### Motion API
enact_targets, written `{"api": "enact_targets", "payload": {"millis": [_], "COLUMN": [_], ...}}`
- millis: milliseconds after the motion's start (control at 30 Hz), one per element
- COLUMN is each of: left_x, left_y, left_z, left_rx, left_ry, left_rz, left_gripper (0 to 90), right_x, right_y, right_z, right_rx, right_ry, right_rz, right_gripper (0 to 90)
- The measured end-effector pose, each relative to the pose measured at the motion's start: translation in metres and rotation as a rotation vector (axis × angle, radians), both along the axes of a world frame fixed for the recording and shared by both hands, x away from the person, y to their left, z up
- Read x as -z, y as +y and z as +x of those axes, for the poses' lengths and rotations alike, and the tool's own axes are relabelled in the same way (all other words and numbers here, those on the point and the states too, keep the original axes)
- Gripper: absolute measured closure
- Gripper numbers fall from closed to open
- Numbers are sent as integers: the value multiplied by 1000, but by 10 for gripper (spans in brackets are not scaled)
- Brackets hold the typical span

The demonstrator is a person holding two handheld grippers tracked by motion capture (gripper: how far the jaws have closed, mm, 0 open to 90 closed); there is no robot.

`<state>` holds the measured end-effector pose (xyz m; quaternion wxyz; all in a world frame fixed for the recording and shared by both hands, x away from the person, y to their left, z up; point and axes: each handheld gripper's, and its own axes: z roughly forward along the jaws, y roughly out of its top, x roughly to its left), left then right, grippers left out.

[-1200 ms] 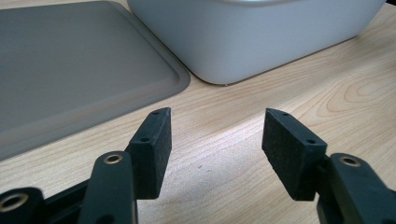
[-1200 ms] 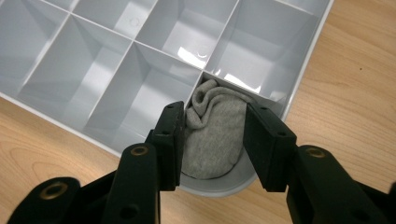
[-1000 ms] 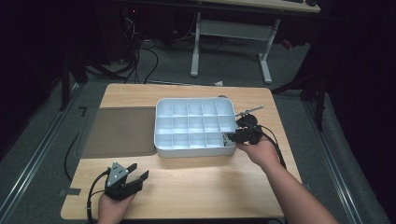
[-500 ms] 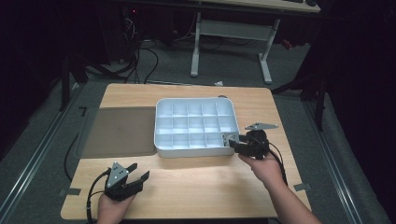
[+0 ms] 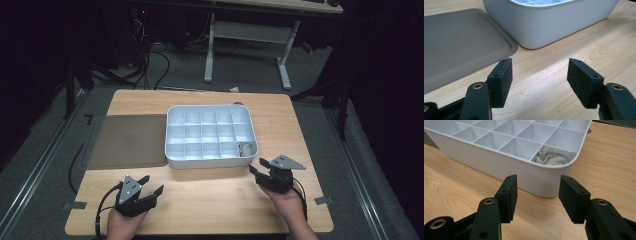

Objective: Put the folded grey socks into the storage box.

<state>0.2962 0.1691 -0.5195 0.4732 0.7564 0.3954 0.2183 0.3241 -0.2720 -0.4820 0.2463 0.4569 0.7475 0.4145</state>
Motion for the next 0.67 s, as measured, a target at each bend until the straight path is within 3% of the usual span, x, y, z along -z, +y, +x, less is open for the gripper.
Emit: {"api": "enact_targets", "payload": {"millis": [100, 233, 367, 467, 667], "left_x": [1, 2, 4, 3, 1], "left_y": [-1, -2, -5, -9, -10], "left_z": [-2, -3, -5, -6, -8], "left_rx": [-3, -1, 7, 21, 31], "left_ry": [2, 27, 35, 31, 21], "left_rz": [0, 2, 11, 27, 35], "left_gripper": [374, 381, 382, 381, 381], "right_x": [12, 24, 35, 43, 42], "right_y": [1, 4, 2, 1, -2], "right_z": [-11, -26, -44, -47, -49], "right_rx": [3, 2, 36, 5, 16], "right_ry": [-16, -43, -71, -57, -57], "right_rz": [16, 0, 25, -29, -10], "right_gripper": [493, 454, 457, 458, 458]}}
